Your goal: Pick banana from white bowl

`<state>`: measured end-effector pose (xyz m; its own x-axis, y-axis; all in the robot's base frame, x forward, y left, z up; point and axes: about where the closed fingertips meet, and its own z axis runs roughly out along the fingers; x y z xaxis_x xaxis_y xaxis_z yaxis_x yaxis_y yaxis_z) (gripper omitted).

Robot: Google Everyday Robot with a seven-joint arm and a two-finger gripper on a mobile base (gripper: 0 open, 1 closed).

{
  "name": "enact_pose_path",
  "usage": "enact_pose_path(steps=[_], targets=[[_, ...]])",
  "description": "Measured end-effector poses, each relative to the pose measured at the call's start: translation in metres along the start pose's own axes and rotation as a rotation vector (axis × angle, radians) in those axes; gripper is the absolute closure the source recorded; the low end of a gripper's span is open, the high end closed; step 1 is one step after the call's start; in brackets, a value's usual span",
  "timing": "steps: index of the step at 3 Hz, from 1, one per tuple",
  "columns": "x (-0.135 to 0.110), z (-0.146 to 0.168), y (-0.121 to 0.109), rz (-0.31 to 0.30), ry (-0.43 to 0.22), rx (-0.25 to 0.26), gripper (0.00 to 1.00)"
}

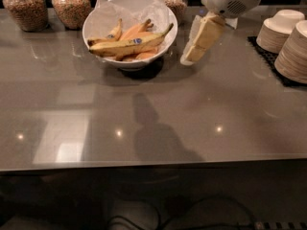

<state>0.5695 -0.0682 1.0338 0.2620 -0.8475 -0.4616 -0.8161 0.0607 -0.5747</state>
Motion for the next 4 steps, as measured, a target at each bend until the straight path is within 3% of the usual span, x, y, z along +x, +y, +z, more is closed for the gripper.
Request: enact_pose_path(steps=[2, 3, 4], targets=[[-0.007, 0.072, -0.052, -0.126, -0.061, 0.014, 0.0], [-0.01, 0.117, -0.069, -0.146, -0.089, 0.009, 0.19], [-0.011, 0.149, -0.071, -0.145, -0.11, -0.013, 0.42]])
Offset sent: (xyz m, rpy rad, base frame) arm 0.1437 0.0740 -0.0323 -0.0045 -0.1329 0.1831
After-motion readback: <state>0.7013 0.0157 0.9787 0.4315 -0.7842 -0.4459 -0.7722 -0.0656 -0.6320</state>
